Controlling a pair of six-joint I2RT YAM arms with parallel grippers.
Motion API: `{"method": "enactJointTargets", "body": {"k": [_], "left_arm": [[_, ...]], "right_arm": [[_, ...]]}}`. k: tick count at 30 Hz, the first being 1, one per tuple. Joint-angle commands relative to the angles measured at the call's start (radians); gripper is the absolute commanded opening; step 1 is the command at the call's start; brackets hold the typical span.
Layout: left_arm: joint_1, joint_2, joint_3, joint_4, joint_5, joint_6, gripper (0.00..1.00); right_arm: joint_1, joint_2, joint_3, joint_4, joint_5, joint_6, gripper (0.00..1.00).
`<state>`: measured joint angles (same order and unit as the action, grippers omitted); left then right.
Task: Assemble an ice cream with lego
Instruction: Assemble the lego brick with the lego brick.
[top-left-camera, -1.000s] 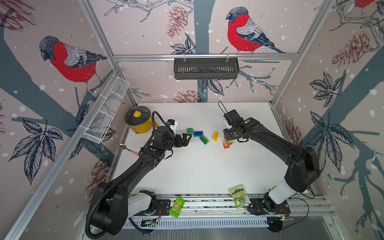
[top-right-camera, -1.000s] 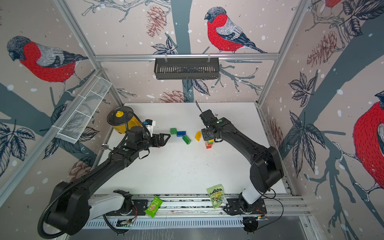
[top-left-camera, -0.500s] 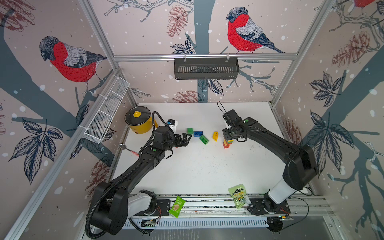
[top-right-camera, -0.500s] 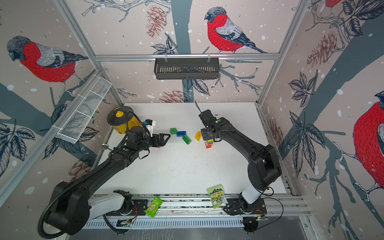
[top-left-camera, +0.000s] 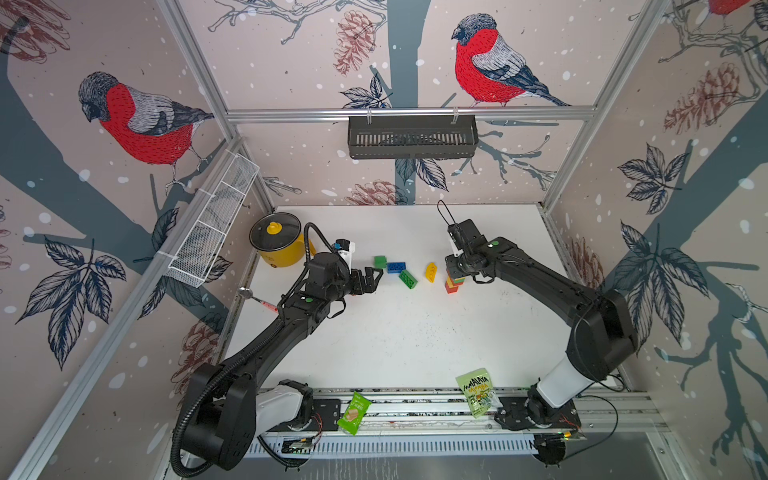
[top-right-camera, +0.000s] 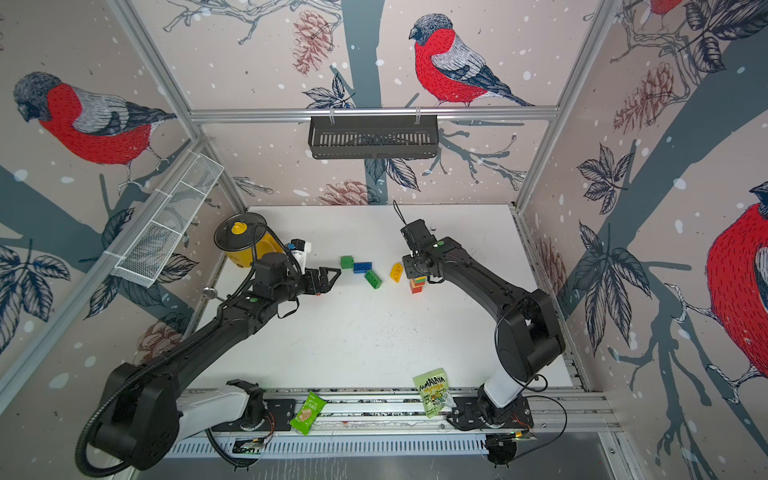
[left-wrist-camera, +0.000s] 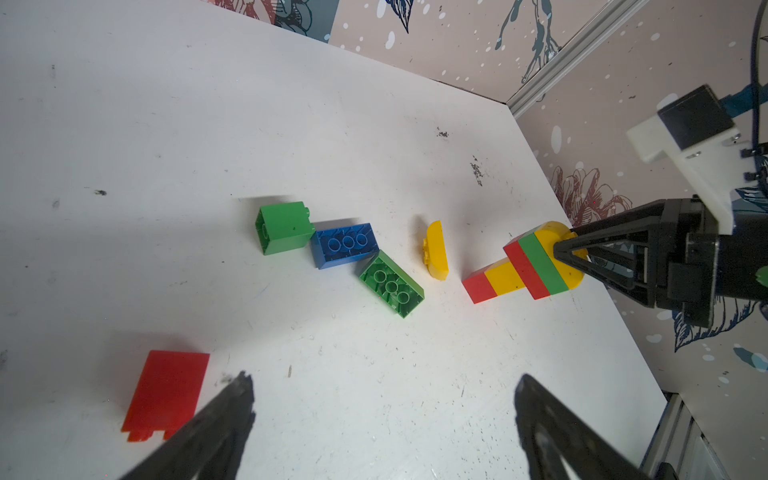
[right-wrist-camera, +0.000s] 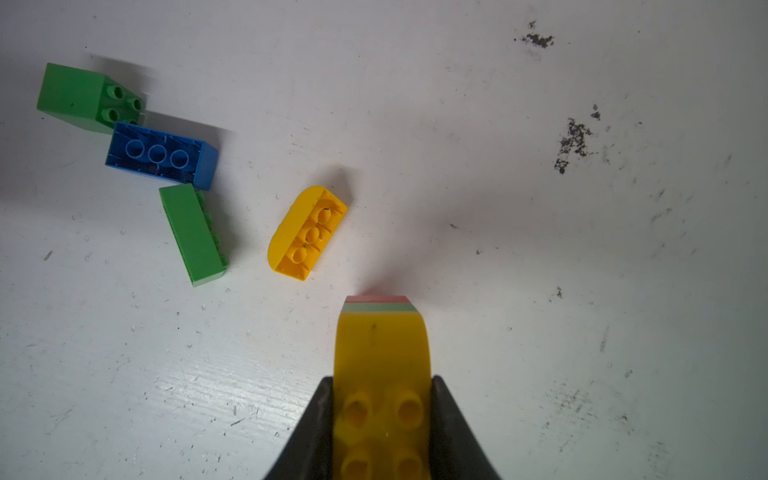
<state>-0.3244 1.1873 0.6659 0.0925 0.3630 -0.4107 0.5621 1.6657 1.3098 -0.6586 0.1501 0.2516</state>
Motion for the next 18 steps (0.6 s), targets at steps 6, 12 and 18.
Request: {"method": "enactJointTargets", "body": {"k": [6, 12, 18], "left_arm": [[-0.001, -0.007, -0.003, 0.005, -0.01, 0.018, 0.97], [-0.001, -0.008, -0.004, 0.007, -0.01, 0.015, 0.97], [-0.001, -0.026, -0.005, -0.002, -0.016, 0.017, 0.97]], "right_arm": [[0.01, 0.063, -0.017, -0.194, 0.027, -0.024, 0.09], [0.01, 0.019, 0.018, -0.158, 0.006, -0.008, 0.17], [0.011, -0.015, 0.028, -0.128, -0.005, 0.003, 0.32]]}}
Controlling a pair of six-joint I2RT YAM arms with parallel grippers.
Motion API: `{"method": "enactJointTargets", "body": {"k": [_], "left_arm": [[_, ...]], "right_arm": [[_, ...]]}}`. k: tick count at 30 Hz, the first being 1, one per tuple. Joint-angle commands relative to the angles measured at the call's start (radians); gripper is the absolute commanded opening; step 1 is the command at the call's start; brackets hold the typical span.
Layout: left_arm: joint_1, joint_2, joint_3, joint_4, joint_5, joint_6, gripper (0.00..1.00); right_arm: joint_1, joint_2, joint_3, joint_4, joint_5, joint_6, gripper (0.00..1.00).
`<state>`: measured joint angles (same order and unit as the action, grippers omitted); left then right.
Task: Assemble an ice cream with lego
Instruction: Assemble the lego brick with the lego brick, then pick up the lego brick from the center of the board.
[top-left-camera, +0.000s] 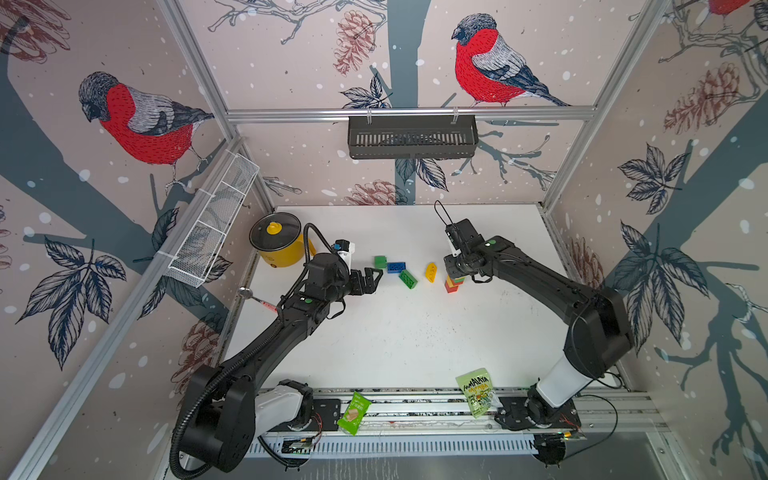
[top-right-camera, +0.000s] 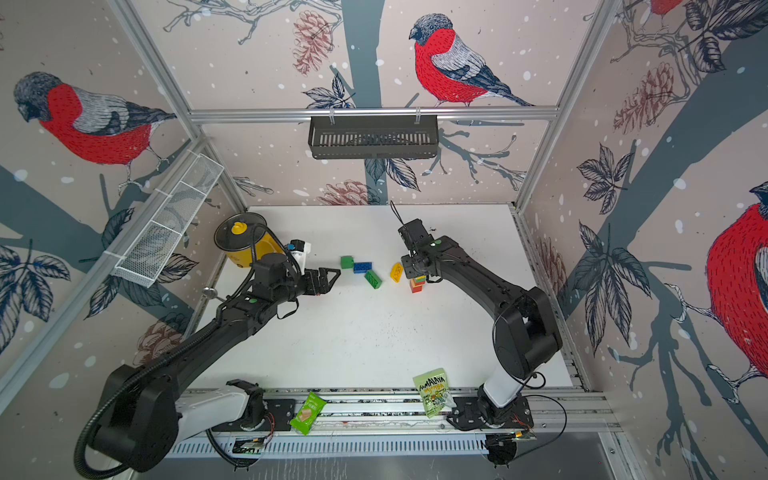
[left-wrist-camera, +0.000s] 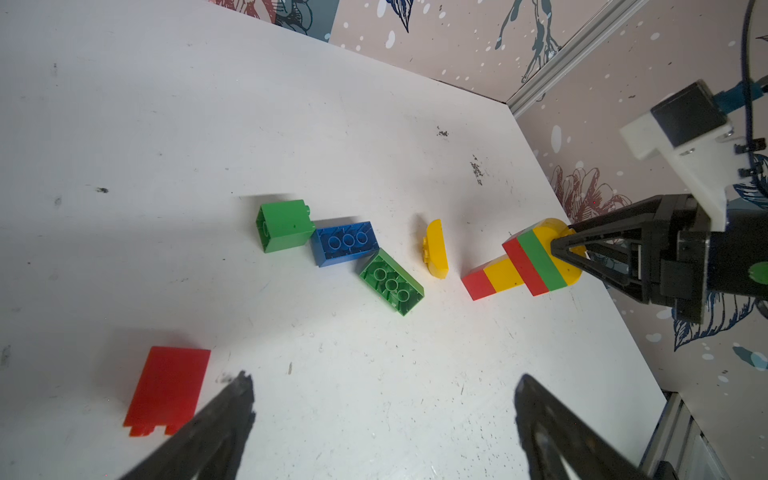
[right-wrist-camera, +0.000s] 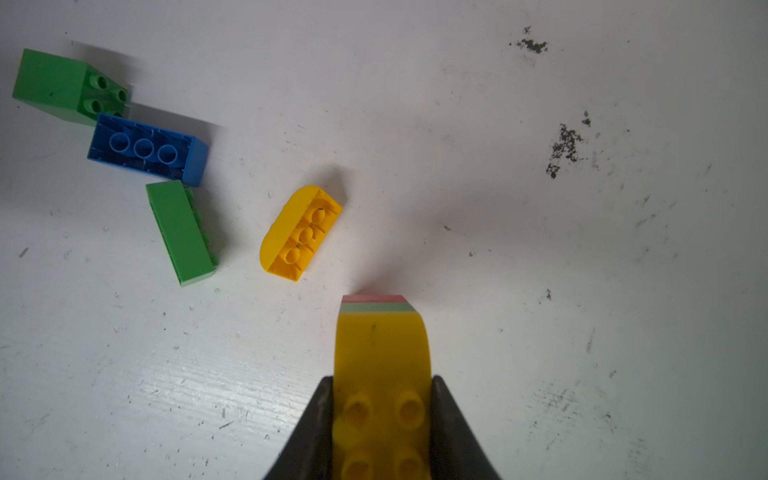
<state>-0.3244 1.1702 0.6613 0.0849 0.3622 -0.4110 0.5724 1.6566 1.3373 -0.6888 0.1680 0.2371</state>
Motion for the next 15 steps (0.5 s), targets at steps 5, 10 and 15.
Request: {"method": "enactJointTargets", "body": {"k": [5, 10, 15], "left_arm": [[-0.001, -0.011, -0.003, 0.009, -0.015, 0.015, 0.97], [-0.001, -0.016, -0.002, 0.006, -0.011, 0.012, 0.97], [-0.001, -0.025, -0.01, 0.013, -0.013, 0.018, 0.97]], "right_arm": [[-0.001, -0.03, -0.007, -0.05, -0.024, 0.021, 0.46], [0.004, -0.079, -0.021, 0.051, -0.032, 0.018, 0.58], [0.028, -0.29, -0.212, 0.277, -0.003, 0.049, 0.62]]}}
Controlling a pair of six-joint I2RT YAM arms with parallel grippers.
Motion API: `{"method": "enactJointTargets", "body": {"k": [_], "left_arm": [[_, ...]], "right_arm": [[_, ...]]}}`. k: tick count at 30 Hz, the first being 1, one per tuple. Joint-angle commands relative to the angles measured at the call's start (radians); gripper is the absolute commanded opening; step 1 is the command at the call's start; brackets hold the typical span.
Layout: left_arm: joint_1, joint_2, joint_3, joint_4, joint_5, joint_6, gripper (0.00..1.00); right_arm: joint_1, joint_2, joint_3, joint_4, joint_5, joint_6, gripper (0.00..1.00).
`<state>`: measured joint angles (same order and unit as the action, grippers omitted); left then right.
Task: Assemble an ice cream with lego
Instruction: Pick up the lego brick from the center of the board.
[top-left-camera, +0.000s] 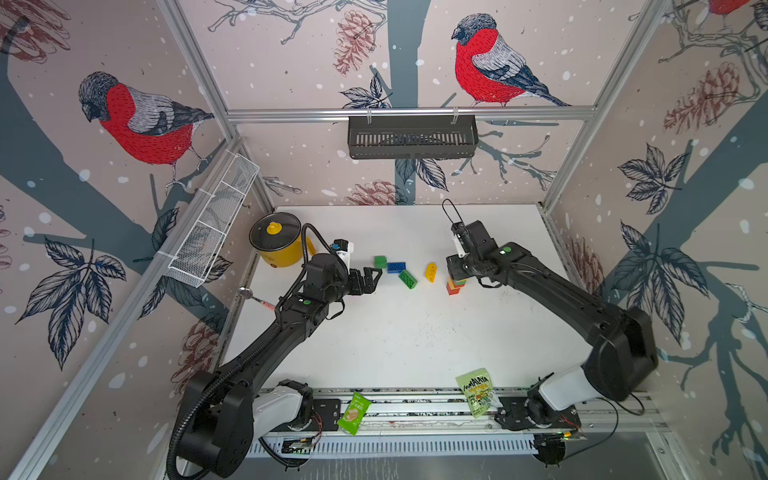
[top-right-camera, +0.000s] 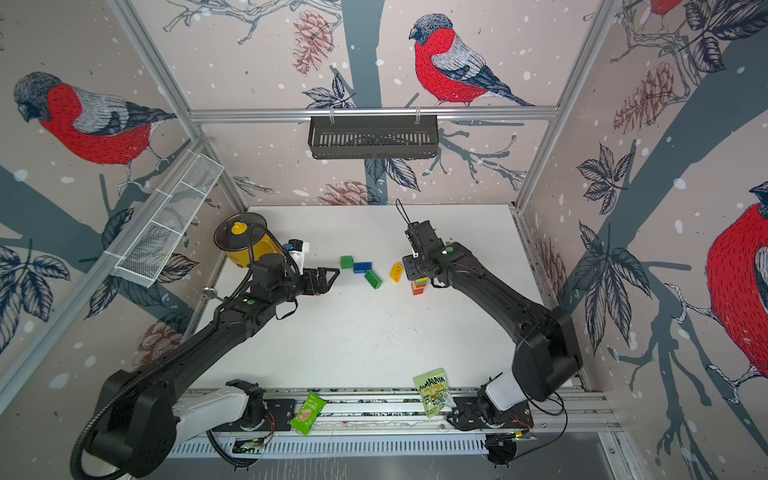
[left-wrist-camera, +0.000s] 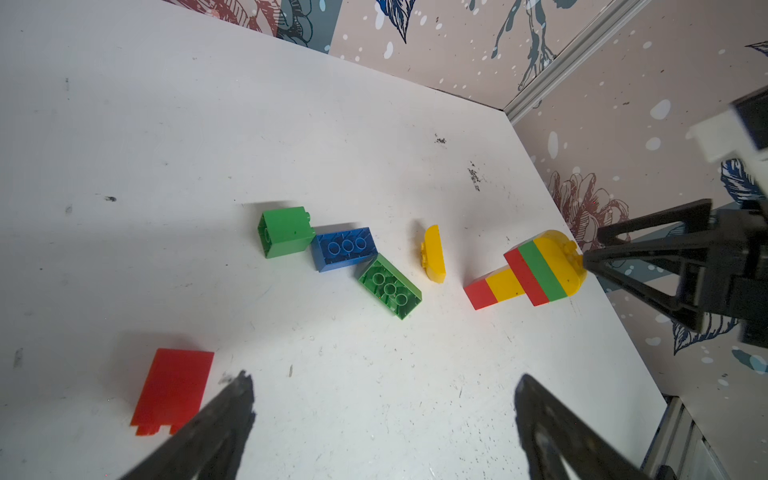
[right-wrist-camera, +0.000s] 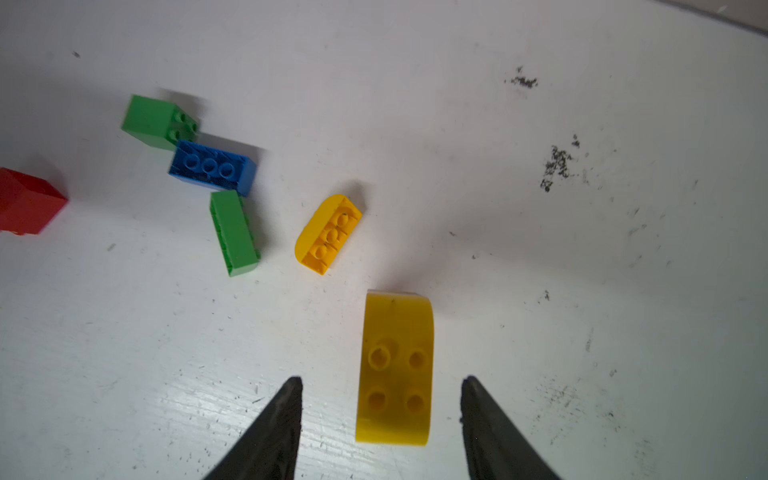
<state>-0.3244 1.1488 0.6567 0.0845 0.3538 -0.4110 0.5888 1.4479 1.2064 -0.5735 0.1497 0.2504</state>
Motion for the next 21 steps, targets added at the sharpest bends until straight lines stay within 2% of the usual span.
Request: {"method": "enactJointTargets", "body": {"k": [1, 6, 10, 16, 21], "left_arm": [[-0.001, -0.002, -0.007, 0.016, -0.003, 0.018, 0.97], [-0.002, 0.013, -0.005, 0.028, 0.011, 0.016, 0.97], [-0.002, 0.02, -0.004, 0.035, 0.023, 0.014, 0.97], [-0.005, 0.023, -0.002, 0.038, 0.034, 0.009, 0.97], [-0.007, 0.016, -0.008, 0.037, 0.023, 0.01, 0.97]], "right_arm": [[0.022, -0.121, -0.126, 0.207, 0.026, 0.043, 0.63], [0.073, -0.286, -0.345, 0.381, 0.093, 0.099, 0.64], [0.065, -0.318, -0.442, 0.443, 0.059, 0.134, 0.64], [0.046, -0.254, -0.431, 0.427, 0.001, 0.122, 0.61], [0.022, -0.214, -0.417, 0.425, 0.002, 0.115, 0.59]]}}
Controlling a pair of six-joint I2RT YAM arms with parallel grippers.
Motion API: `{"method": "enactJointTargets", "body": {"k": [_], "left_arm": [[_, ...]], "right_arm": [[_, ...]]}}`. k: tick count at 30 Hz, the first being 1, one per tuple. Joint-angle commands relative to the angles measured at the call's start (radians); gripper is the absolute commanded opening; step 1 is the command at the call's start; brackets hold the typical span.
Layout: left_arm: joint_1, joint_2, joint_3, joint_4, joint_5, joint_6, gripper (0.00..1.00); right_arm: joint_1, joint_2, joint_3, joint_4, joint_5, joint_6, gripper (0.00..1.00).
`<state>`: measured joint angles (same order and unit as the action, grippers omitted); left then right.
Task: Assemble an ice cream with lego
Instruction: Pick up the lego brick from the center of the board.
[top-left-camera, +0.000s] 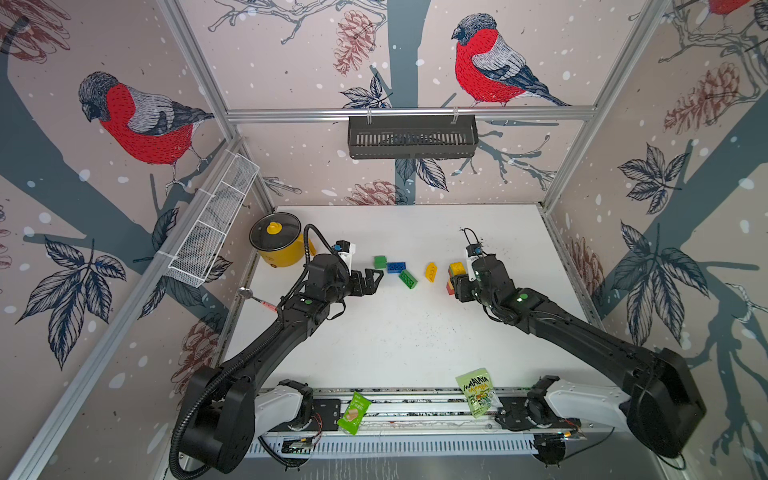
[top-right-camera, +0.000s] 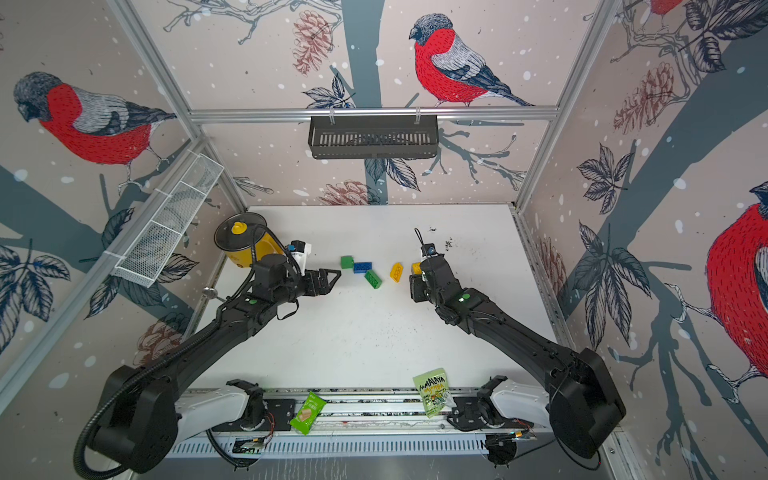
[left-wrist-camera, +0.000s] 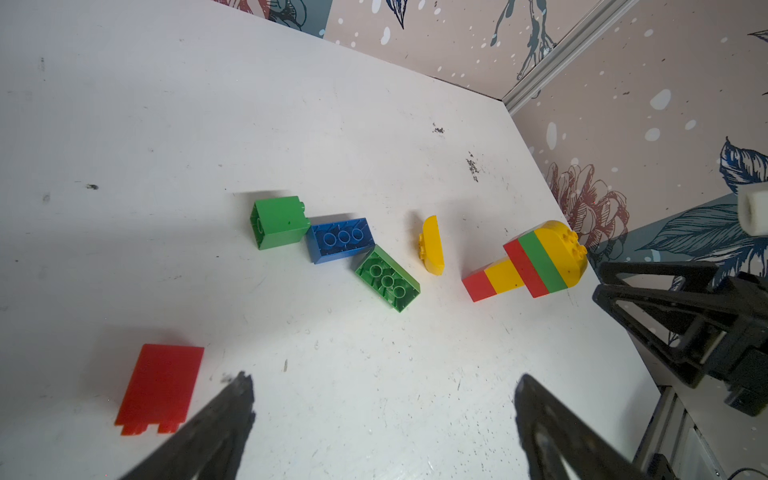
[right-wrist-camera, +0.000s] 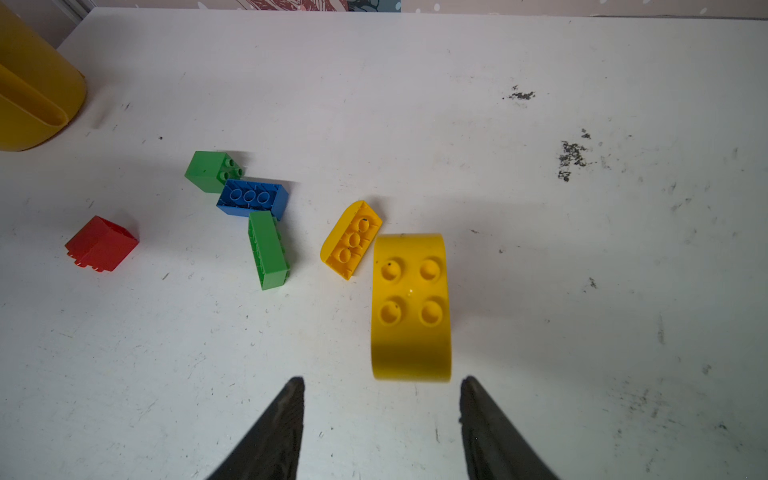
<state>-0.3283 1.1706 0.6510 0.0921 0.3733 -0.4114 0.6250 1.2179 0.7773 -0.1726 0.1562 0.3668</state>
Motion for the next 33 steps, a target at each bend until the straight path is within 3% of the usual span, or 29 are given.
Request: {"method": "enactJointTargets", "body": {"k": [1, 16, 33], "left_arm": [[-0.002, -0.007, -0.004, 0.031, 0.004, 0.009, 0.97], [-0.002, 0.001, -0.01, 0.038, 0.001, 0.012, 0.97], [-0.002, 0.001, -0.01, 0.032, -0.008, 0.015, 0.97]], "right_arm": [[-0.017, 0.022, 0.018, 0.019, -0.007, -0.004, 0.58], [-0.034, 0.104, 0.046, 0.015, -0.03, -0.023, 0.51], [-0.031, 0.143, 0.063, 0.019, 0.041, 0.036, 0.47]]}}
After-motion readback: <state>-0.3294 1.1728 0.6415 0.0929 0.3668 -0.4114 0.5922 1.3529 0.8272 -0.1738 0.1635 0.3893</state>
